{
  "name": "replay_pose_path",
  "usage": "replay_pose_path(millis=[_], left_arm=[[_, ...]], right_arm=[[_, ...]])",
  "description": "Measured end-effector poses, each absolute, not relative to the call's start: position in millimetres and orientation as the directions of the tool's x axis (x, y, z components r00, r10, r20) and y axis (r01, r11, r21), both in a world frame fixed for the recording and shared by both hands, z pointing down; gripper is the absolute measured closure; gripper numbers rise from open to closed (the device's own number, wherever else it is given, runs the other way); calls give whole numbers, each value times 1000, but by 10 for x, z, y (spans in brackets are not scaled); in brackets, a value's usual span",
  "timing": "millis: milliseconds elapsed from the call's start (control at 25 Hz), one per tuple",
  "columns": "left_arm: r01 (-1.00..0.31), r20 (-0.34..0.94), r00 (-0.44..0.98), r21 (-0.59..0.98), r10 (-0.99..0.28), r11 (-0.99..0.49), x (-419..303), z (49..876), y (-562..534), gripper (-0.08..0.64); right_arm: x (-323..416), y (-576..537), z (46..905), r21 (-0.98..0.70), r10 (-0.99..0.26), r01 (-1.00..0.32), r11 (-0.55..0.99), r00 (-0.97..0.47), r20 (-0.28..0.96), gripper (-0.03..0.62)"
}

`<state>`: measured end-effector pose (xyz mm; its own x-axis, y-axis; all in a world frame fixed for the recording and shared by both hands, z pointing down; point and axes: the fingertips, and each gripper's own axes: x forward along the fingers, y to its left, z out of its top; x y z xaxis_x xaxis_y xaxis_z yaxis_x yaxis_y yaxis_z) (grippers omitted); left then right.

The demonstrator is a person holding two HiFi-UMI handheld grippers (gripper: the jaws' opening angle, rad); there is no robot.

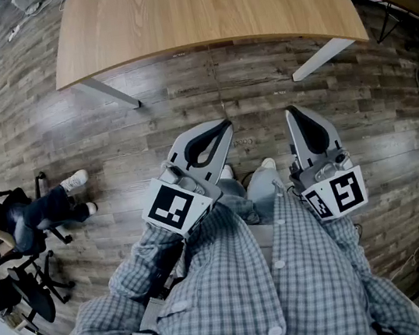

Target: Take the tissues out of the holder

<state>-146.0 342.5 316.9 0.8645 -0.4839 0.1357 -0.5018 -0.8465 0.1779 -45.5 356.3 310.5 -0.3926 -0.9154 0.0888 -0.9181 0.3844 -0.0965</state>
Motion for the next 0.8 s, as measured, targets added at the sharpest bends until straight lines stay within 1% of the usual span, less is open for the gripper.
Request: replay_pose_path(millis=[200,800], left_arm=[[-521,141,853,176,-503,-835,-1573,3195,3394,560],[-533,132,846,167,-517,-829,-1800,3202,3347,561]], right_arm=[[-531,3524,3137,-108,-907,-910,401,-411,95,581],[-639,3472,3171,-158,-926,-921,356,-370,73,580]])
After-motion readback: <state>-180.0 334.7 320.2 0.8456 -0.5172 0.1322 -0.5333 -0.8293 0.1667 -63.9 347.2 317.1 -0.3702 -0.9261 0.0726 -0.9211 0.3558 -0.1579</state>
